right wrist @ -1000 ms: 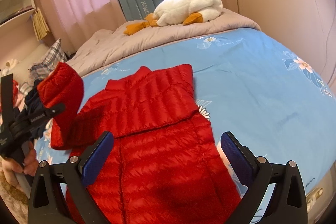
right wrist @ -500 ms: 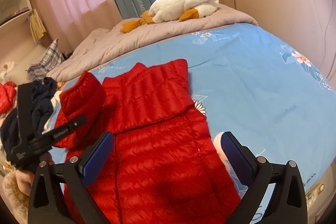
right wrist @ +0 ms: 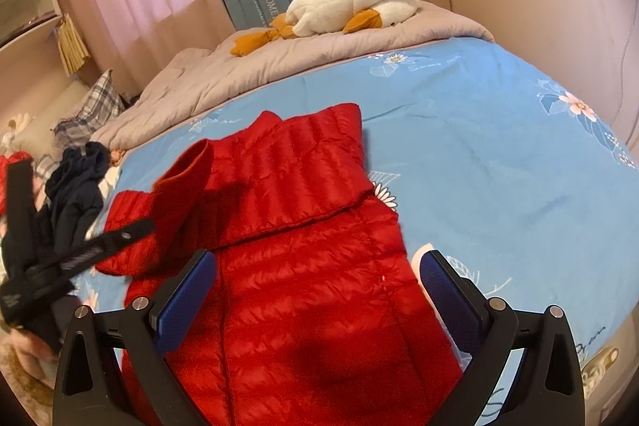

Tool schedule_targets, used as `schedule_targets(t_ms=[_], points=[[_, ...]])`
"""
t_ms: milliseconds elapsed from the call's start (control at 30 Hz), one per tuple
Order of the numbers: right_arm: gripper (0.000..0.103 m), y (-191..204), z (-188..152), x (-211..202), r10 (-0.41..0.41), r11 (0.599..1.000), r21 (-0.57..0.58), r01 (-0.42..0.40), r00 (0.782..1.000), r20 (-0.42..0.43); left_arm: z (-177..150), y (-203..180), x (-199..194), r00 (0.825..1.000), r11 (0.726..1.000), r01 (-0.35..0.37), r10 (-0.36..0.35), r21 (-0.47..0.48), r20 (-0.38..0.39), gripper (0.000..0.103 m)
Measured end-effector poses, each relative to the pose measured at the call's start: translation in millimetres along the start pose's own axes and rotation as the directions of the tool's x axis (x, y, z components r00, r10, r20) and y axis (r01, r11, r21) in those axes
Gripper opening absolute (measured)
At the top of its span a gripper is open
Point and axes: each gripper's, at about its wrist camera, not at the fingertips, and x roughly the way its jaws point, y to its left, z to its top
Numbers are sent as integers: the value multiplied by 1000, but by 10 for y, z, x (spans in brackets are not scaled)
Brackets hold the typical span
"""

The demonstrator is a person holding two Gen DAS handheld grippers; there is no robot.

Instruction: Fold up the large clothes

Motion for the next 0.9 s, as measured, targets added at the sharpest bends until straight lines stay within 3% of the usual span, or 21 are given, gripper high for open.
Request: schedule_targets(t_ms=[133, 300, 567, 900], points=[[102, 41, 19, 46, 18, 1000, -6, -18, 1000, -8, 29, 190, -257, 998, 999, -20, 23, -45, 52, 73], [102, 146, 54, 239, 46, 999, -17, -47, 998, -51, -51, 502, -464, 986, 984, -148, 155, -96, 67, 79], [102, 526, 99, 692, 89, 991, -85, -103, 985, -147, -392, 1049, -585, 960, 935, -277, 282, -222, -10, 81], [95, 821, 139, 1339, 34, 988, -139, -74, 963, -267, -629, 1454, -695, 946, 893, -319, 318, -317, -55, 81]])
